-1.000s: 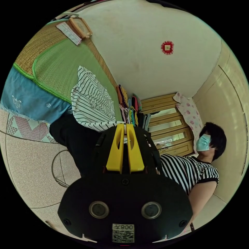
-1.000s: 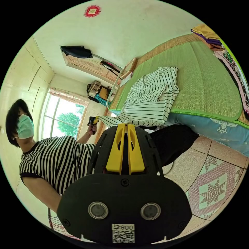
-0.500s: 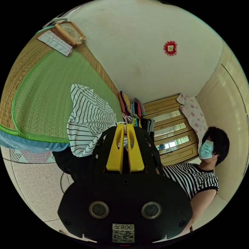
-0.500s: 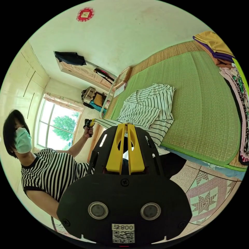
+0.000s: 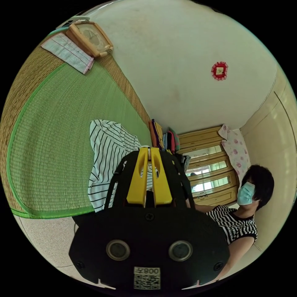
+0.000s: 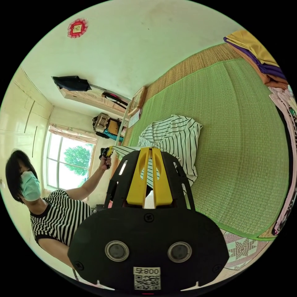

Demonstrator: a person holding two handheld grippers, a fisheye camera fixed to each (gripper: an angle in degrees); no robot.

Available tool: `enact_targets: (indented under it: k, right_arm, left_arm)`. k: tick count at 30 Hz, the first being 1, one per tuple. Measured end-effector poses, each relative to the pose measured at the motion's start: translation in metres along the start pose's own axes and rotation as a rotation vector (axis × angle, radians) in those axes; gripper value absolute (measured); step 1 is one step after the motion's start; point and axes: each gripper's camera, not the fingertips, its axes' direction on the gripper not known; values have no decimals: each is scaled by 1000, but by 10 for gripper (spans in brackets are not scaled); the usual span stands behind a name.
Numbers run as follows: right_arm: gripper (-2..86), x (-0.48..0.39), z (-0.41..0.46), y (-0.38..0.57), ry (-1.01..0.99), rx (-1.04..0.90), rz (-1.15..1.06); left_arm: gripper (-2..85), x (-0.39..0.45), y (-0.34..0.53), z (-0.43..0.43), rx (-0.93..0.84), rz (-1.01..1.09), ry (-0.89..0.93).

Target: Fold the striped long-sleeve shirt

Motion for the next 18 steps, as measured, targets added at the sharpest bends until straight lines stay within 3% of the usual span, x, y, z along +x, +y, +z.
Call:
enact_targets:
  k: [18]
  right_arm:
    - [18,93,54,-131,11,-51,158]
  left_arm:
    - [12,-126,-106,135,-29,-127,-75]
